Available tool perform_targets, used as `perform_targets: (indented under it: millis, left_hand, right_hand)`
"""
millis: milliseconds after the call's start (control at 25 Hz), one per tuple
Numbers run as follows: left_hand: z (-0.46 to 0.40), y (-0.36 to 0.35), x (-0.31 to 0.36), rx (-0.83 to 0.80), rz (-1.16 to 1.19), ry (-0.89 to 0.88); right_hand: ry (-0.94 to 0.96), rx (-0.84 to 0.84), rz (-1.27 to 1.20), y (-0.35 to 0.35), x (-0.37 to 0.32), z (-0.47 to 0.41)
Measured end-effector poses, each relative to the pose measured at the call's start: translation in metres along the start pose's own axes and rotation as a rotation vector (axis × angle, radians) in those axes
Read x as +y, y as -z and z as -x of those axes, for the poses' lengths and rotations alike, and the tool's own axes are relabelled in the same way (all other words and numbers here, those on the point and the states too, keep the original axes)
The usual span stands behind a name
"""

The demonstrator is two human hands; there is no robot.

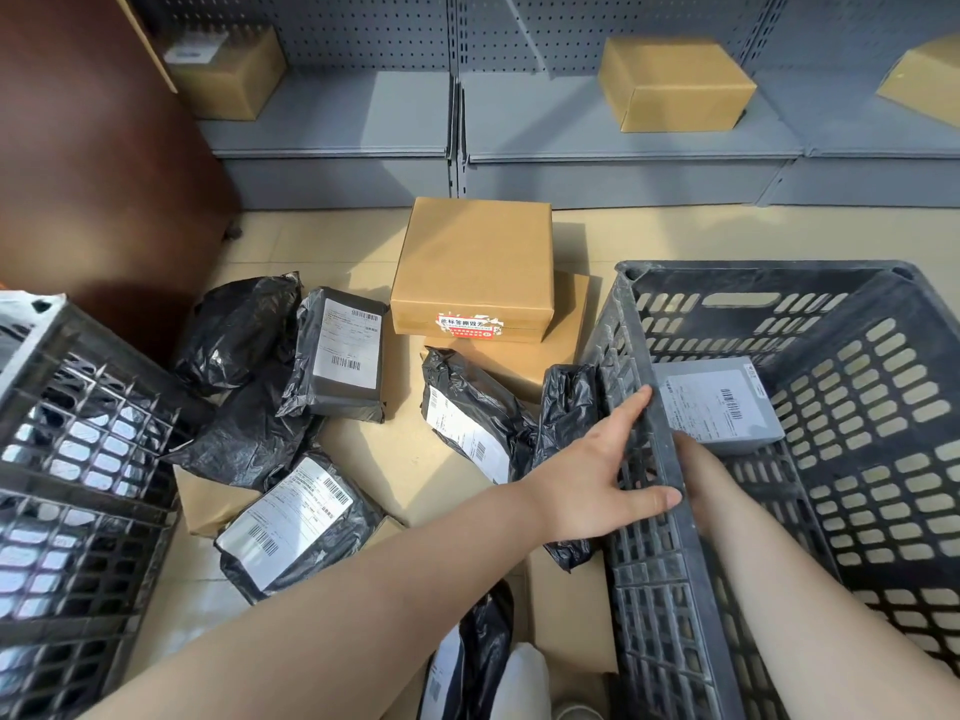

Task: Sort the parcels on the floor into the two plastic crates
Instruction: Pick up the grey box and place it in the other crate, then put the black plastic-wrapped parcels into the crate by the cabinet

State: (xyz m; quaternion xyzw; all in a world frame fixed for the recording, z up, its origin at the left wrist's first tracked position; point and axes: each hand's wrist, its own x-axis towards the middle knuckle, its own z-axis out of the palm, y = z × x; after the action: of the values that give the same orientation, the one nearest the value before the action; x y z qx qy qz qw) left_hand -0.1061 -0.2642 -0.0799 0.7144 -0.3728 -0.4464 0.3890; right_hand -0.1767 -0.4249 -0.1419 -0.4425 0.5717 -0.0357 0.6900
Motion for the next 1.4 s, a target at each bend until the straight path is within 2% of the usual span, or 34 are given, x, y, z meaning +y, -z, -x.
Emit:
perform_targets:
  millis: [120,240,360,640,880,1000,1080,1240,1400]
  left_hand:
    - [0.009,0.008,0.005,-0.038,-0.134,0.005]
    - [0.019,0.022,0.014,-0.042,-0.273,0.005]
    - [0.035,0.041,0.022,-0.004,-0.279,0.015]
    - [0.084,0.101,0.013,0.143,-0.340,0.089]
    - [0.125,0.153,-0.040,0.250,-0.180,0.208]
    - [0.142,0.172,-0.076,0.276,-0.139,0.311]
    - [0.150,0.177,-0.099,0.302,-0.180,0.365]
    - [0.158,0.177,-0.143,0.282,-0.267,0.479]
    - [0.160,0.170,-0.172,0.222,-0.333,0.533]
  right_hand:
    - [-0.024,0.042,-0.113,0.010,-0.001,-0.012]
    - [0.110,0.124,-0.230,0.012,-0.019,0.003]
    - [0.226,0.142,-0.237,0.008,-0.045,0.029]
    - [0.634,0.182,0.028,-0.036,-0.082,0.096]
    - [0.762,-0.010,0.156,-0.109,-0.074,0.129]
    - [0.739,-0.082,0.373,-0.135,-0.050,0.122]
    - [0.650,-0.141,0.524,-0.149,-0.030,0.110]
    - [0.443,-0.184,0.681,-0.167,0.021,0.083]
    - [0.347,-0.241,0.830,-0.177,0.060,0.064]
